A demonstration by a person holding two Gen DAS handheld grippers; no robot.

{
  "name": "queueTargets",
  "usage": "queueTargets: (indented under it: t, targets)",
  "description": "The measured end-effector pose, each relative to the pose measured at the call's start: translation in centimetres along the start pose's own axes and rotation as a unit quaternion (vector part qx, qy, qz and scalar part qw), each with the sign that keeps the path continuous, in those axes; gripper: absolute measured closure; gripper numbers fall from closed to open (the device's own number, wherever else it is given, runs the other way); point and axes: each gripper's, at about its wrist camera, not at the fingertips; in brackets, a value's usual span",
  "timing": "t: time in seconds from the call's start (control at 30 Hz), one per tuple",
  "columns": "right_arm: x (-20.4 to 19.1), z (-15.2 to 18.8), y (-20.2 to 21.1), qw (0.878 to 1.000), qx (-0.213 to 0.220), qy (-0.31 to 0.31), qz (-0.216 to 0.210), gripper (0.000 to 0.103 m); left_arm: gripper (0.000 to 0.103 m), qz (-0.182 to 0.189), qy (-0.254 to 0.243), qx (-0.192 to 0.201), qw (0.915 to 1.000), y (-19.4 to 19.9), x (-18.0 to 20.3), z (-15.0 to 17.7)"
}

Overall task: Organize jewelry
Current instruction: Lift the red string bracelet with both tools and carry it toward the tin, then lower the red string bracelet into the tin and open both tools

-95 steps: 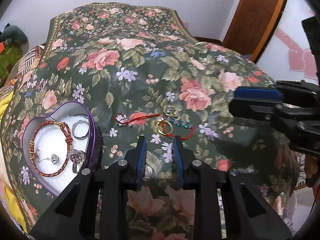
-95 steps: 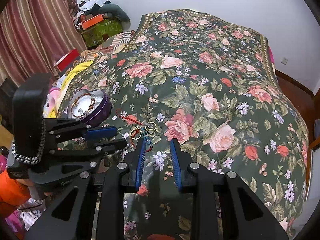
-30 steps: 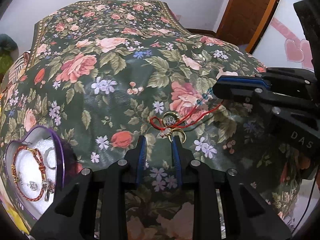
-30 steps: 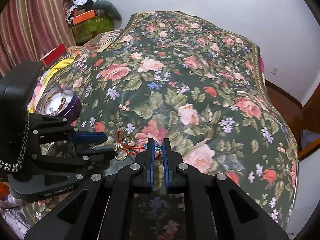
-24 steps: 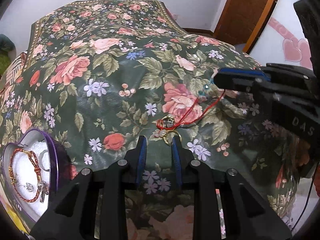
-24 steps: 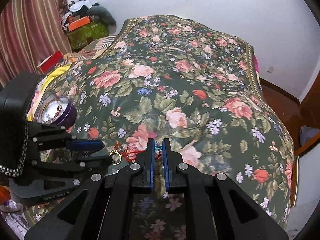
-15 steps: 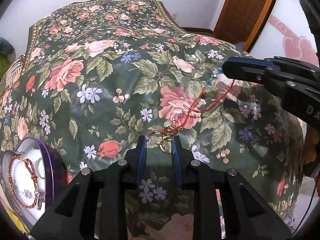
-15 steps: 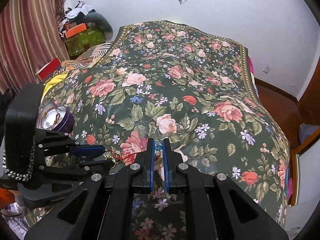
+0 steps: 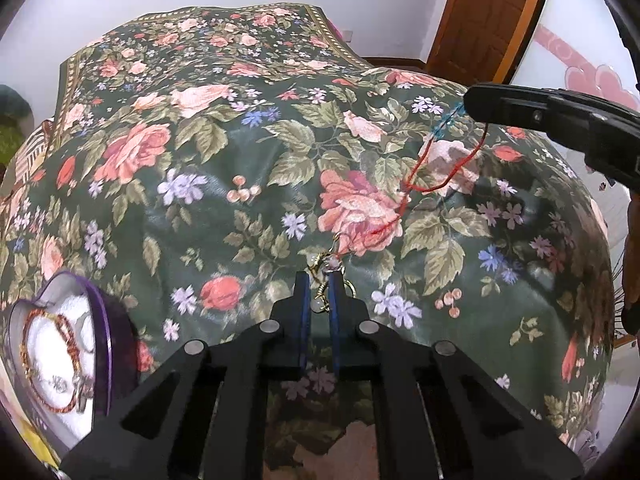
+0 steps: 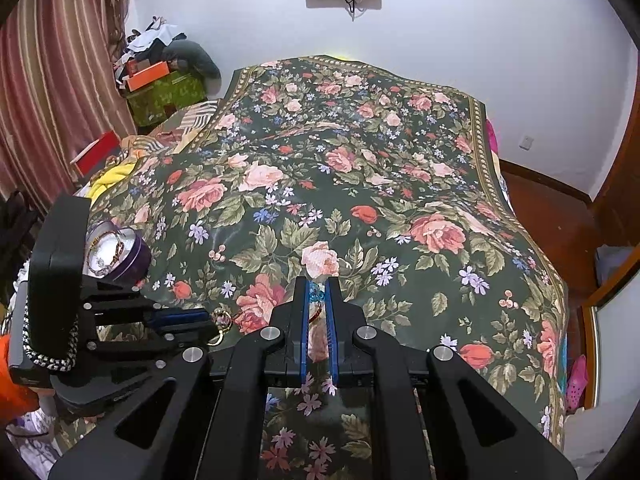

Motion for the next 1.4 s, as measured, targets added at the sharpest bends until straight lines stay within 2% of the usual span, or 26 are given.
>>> queueTargets:
  t: [0.43, 0.87, 1.4]
  targets:
    - [-2.3, -0.5, 2.2, 1.000, 0.021, 0.016, -0.006, 0.096, 0.096, -0.011, 0.028, 0.050, 0.9983, 5.1, -1.5, 1.3]
    - [-6.7, -1.8, 5.2, 0.997, 0.054, 0.044, -0.023, 0.096, 0.096, -0.035, 0.060, 0.115, 0.9910, 11.4, -3.7, 3.0]
    - [-13.8, -3.6, 5.4, 0.992, 0.073, 0.080, -0.069, 0.096, 0.096, -0.058, 0.102, 0.149, 0.9818, 15.5, -8.0, 6.6]
Point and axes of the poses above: each gripper's, at about its wrist camera, not at the fingertips, and y roughly against the way its jaws point, x to its right, z to its underside, and after that the axes turned 12 degrees about -x, right-handed
